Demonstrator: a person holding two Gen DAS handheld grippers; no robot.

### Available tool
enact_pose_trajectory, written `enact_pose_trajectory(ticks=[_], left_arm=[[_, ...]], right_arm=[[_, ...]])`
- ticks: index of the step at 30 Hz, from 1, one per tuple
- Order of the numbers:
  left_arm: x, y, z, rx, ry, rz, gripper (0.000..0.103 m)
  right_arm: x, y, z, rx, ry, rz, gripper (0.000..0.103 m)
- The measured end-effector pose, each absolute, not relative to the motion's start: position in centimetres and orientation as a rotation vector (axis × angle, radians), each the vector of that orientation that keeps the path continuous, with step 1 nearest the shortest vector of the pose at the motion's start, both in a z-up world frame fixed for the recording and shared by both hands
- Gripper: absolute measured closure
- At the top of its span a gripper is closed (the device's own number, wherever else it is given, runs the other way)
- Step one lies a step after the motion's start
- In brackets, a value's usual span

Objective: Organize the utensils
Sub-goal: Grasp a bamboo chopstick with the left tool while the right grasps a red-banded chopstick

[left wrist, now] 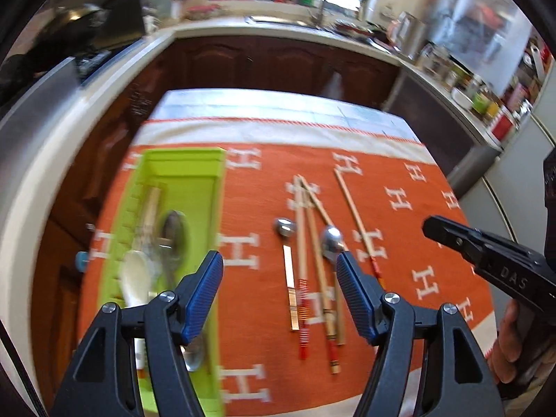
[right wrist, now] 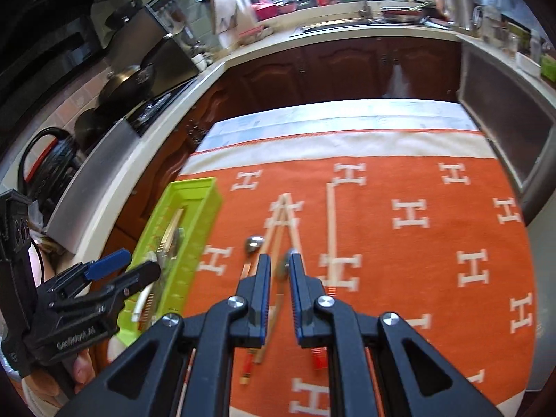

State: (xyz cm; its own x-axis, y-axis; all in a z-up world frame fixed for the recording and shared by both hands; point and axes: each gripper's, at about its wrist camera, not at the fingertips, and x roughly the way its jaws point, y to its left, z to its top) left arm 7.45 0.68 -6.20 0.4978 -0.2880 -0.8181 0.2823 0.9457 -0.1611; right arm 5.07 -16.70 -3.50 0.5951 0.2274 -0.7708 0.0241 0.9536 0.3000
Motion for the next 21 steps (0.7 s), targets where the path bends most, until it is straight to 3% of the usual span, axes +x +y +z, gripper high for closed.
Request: enact_pose_trajectory(ticks=[4,12,21], left_arm=[[7.9,-1.9,-8.8,0.012,1.052,-0.395,0.039],[9.2,-3.5,-13.5,-0.011,1.162,-0.411,0.066],[9.9,-3.1,-14.8,-0.04,1.188,-0.392,0.075]], right_arm=[[5.2,-18.2,-5.3,0.287,0.948,0.091,0.092],[6.5,-18.4,-10.5,0.244,1.033,0.128,0.091],[8.5,-16.7,-13.8,0.111,1.099,0.12,0.09]])
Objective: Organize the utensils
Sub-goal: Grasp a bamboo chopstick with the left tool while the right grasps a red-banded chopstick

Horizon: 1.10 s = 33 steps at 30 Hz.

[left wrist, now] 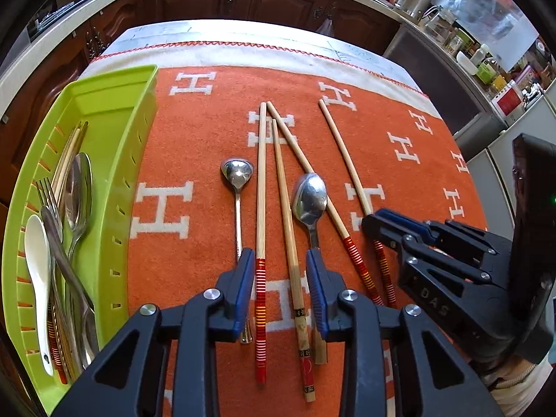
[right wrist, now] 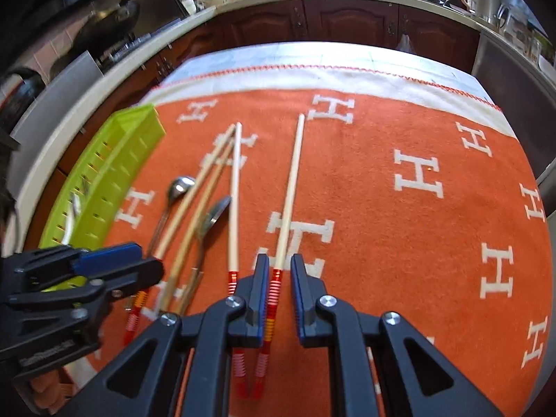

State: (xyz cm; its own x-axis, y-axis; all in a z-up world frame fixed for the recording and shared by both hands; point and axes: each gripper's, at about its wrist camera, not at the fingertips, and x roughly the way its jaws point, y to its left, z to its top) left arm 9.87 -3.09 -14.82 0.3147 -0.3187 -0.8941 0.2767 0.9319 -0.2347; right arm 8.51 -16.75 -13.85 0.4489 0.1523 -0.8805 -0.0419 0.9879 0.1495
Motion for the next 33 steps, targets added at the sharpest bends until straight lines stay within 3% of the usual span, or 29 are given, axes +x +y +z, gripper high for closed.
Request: enact_pose_trajectory(ticks=[6,8,17,30,31,33], left_arm=[[10.1,-3.7,-15.0,-0.038,1.195,-0.403,0.078],[10.0,-4.0,-14.8,-0.029,1.188,-0.41,0.078],[10.1,-5.4,-16.2,0.029,1.222,-0.39,0.084],[9.6,-7.4,-16.3,0.151,1.15,-0.343,0.084],[9.6,-7.4,-16.2,0.145,1.145,-0.34,0.085],[9.7,-7.4,-16.2,0.153,1.129,-0.32,0.097]], right_arm=[[8.3,-15.4,-14.0,-0.021,1.04,0.094,0.091],[8.1,-15.6,-14.1,-0.018,1.035,0.085,0.096],[7.1,-18.3,-14.0,0.189,1.066,0.101,0.098],[5.8,-20.4,-14.1,0.397,1.055,0.128,0.098],[5.7,-20.5,-14.0,0.406,1.052,0.132,0.098],[5.5,-20.7,-13.8,0.419,1.045,0.136,0.098]])
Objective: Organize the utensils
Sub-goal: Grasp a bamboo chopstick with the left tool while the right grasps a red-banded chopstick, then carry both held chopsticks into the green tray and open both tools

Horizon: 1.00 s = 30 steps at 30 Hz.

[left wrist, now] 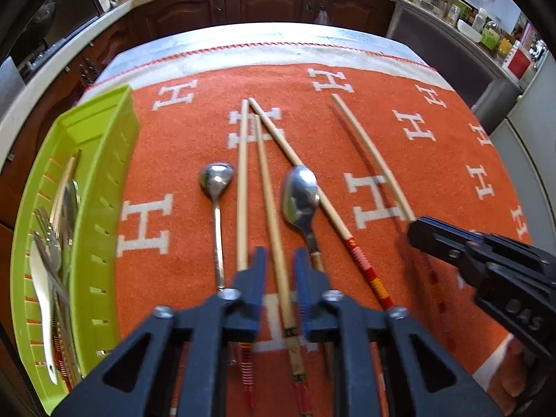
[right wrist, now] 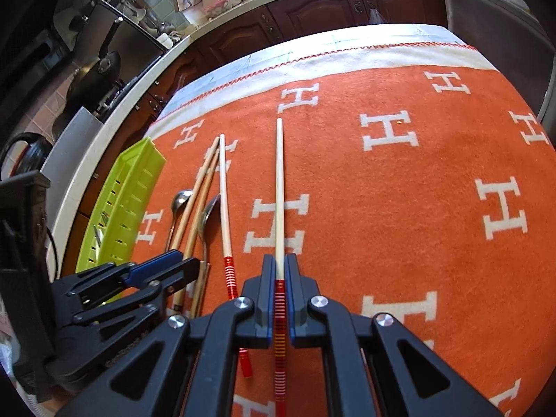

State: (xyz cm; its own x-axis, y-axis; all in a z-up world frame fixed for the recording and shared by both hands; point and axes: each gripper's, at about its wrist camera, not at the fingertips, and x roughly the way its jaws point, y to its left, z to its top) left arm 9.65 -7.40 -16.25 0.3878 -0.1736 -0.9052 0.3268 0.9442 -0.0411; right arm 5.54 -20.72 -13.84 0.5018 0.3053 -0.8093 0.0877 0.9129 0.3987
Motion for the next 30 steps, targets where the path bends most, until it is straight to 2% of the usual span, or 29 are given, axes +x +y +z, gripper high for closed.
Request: enact_pose_trajectory(ticks=[8,17,30], left_arm=[[9.0,-6.5,-15.5,0.098,1.125,-0.338,0.099],[6.4,-5.3,-10.4,0.1,1.018,-0.363,0.099],[5.9,5.0,-4.7,0.069,0.905,-0.2,0.099]], right_arm=[[4.6,-21.1,-12.5,0.467,1.009,0.141,0.098],[3.1,-20.3,-10.1,0.485,0.969,0.161,0.098],[4.4,-12.6,-5.9,0.486,0.98,0.336,0.098]])
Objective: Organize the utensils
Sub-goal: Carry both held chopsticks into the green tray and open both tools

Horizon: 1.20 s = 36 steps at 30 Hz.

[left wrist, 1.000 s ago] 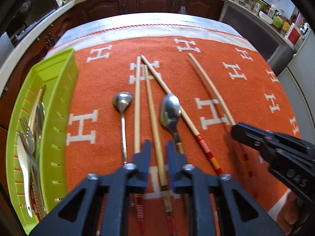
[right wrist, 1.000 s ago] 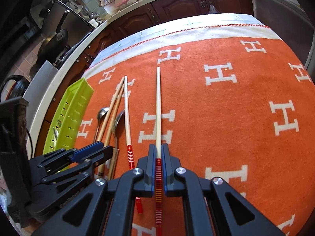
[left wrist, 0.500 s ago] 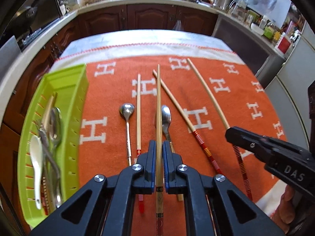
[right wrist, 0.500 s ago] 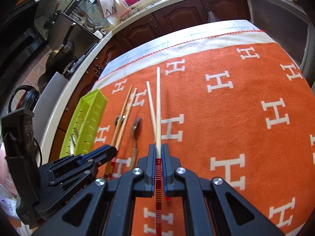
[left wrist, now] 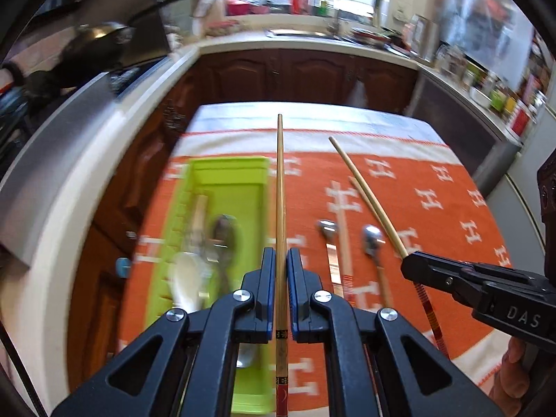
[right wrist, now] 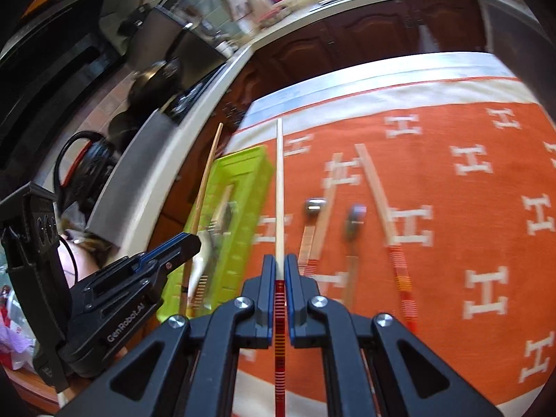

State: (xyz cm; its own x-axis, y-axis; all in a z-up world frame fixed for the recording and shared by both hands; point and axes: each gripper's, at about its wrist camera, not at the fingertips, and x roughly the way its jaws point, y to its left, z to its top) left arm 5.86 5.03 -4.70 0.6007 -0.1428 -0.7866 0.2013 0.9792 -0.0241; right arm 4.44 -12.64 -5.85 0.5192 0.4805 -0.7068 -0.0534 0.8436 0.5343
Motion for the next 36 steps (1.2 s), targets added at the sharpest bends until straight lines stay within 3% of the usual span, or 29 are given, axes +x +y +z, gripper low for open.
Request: enact_pose_trajectory(ticks=[13,17,24,27,32,36], left_arm=[[9.8,12.2,-6.7,-0.007,0.959,-0.099,0.098],[10.4,12.4,-7.4,0.001,0.964,-0.08,0.079],[11.0,12.4,-8.0,-0.028,0.975,-0.069,0.075],[10.6,12.0,-7.3,-0.036,0.949,-0.072,0.061],[9.7,11.3,-6.0,-0.051,0.909,-0.092,0.057],[9.0,10.9,-5.1,-0.091,0.886,-0.122,0.039]], right_arm=[[10.7,-3.2,-7.3,0.53,1.103,0.375,0.097],[11.3,-1.8,-8.5,0.493,1.155,0.387,0.095],[10.5,-1.9,-8.0,0.359,1.099,0.362,0.093],[10.1,-2.8,-7.4,0.33,1.063,0.343,0.093],[9.4,-4.4,-6.1,0.31,1.003,0.313,0.093],[8.8,-5.3,-5.2,0.299,0.967,0.296,0.093]])
